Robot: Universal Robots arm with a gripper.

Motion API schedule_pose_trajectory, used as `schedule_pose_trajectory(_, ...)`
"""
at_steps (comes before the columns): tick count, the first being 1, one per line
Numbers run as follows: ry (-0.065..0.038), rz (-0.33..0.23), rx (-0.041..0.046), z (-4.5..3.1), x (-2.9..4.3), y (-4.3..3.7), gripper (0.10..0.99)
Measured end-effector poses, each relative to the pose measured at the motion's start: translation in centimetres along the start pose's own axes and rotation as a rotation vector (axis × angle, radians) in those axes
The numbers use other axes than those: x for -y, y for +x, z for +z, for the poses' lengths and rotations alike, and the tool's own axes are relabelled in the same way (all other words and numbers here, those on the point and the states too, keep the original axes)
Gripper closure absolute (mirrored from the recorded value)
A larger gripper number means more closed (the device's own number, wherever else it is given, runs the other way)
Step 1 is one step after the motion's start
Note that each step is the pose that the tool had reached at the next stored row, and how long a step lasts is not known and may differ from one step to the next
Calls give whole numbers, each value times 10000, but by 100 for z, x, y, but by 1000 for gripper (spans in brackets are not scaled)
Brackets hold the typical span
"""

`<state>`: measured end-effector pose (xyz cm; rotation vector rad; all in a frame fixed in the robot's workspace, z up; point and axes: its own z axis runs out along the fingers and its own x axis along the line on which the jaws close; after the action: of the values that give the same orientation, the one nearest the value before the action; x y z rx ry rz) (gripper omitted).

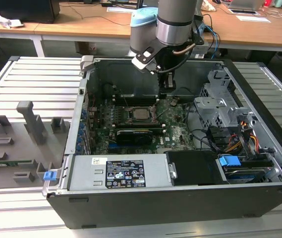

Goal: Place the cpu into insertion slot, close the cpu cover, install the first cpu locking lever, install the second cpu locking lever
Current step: 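Close the cpu cover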

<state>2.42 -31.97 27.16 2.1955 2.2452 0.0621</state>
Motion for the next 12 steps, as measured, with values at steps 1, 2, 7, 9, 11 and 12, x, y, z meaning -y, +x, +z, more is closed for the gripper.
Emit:
schedule_pose_trajectory(1, 4, 1, 1, 2, -20, -1, 980)
schedule_pose_trajectory(2, 4, 2, 1, 4, -33, -1, 980)
schedule_pose_trajectory(7, 6, -7, 0, 19, -180, -5, 980)
schedule_pose_trajectory(9, 6, -8, 0, 27, -231, -6, 980)
schedule_pose_trajectory(11, 7, -12, 1, 34, -268, -7, 980)
schedule_pose_trajectory(12, 7, -14, -1, 41, -285, -6, 980)
